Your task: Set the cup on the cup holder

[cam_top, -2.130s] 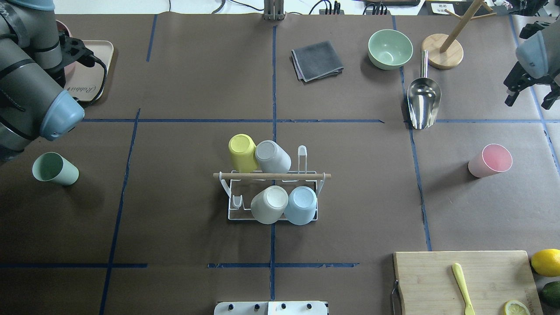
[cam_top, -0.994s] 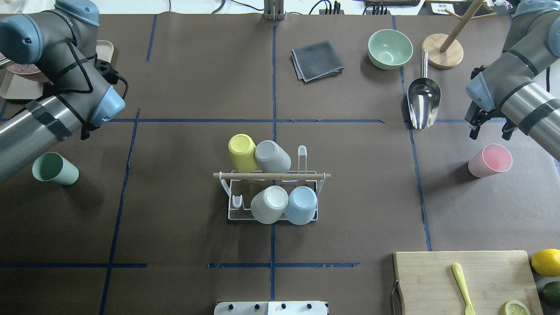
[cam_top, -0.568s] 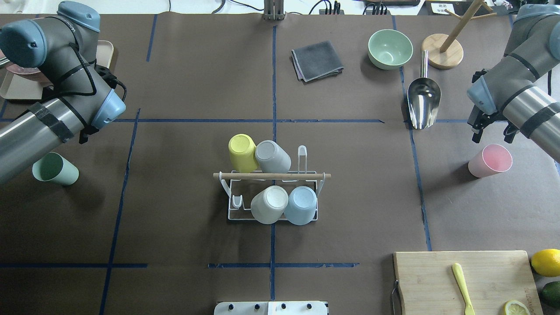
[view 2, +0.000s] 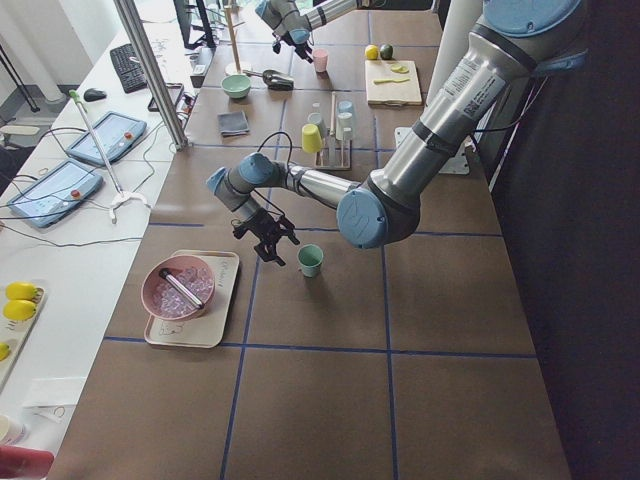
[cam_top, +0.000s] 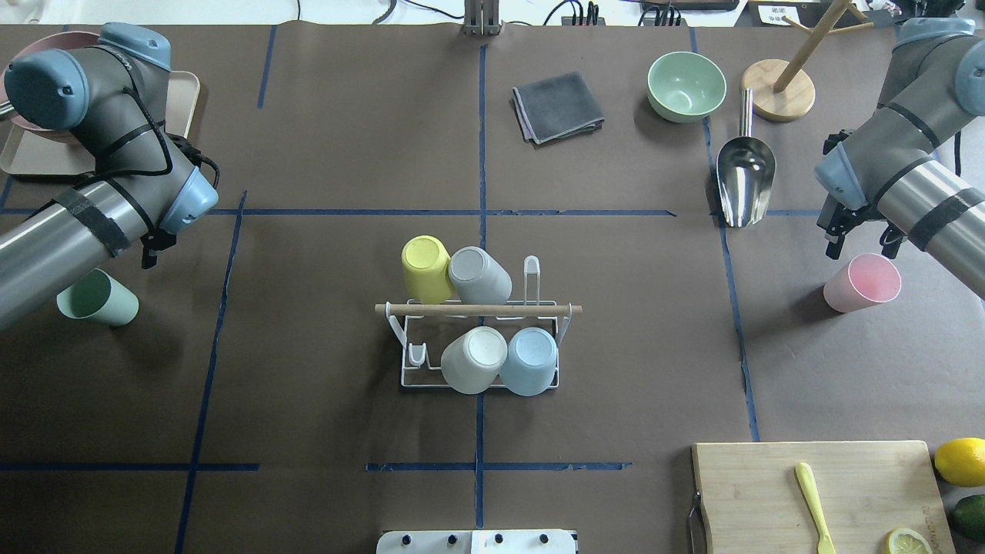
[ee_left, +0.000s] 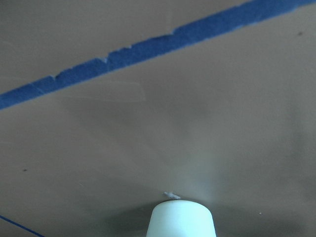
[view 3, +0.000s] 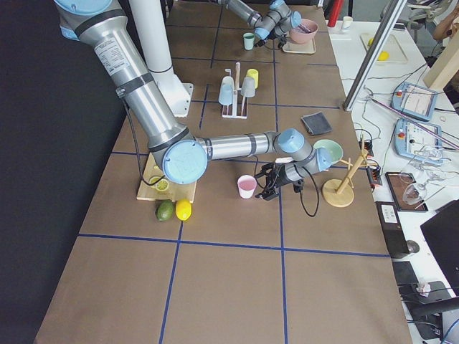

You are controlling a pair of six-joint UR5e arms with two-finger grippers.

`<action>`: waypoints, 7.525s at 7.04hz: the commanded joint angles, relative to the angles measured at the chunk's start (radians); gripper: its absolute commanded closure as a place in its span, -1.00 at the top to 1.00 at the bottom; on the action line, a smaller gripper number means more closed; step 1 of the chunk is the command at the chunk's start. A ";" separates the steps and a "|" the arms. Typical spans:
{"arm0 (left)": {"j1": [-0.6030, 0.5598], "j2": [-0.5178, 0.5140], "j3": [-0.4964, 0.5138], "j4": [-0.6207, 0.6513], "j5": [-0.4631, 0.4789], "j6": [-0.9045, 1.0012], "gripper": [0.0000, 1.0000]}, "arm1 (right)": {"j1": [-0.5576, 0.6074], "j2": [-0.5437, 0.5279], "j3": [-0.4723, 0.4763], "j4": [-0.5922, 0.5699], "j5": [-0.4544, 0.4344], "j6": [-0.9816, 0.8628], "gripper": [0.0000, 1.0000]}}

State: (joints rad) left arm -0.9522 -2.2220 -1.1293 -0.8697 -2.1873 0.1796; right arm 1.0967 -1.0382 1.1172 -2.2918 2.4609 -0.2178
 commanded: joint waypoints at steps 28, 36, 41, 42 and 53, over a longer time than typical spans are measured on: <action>0.010 0.028 -0.599 -0.326 -0.132 -0.048 -0.86 | 0.121 -0.048 0.400 0.525 0.004 -0.060 -1.00; 0.016 0.240 -0.699 -1.453 -0.260 -0.546 -0.86 | 0.066 -0.054 0.405 1.361 0.038 0.275 -1.00; 0.287 0.303 -0.701 -1.948 0.209 -0.566 -0.83 | -0.160 -0.059 0.408 1.995 -0.234 0.744 -1.00; 0.364 0.326 -0.701 -2.026 0.297 -0.566 -0.83 | -0.210 -0.054 0.408 2.049 -0.313 0.761 -1.00; 0.607 0.280 -0.414 -2.599 0.675 -0.559 -0.81 | -0.639 -0.074 0.408 2.269 -0.904 0.434 -1.00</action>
State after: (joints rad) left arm -0.3611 -1.9356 -1.5573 -3.4678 -1.5348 -0.3763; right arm 0.4769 -1.1016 1.5246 -0.0321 1.5615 0.2238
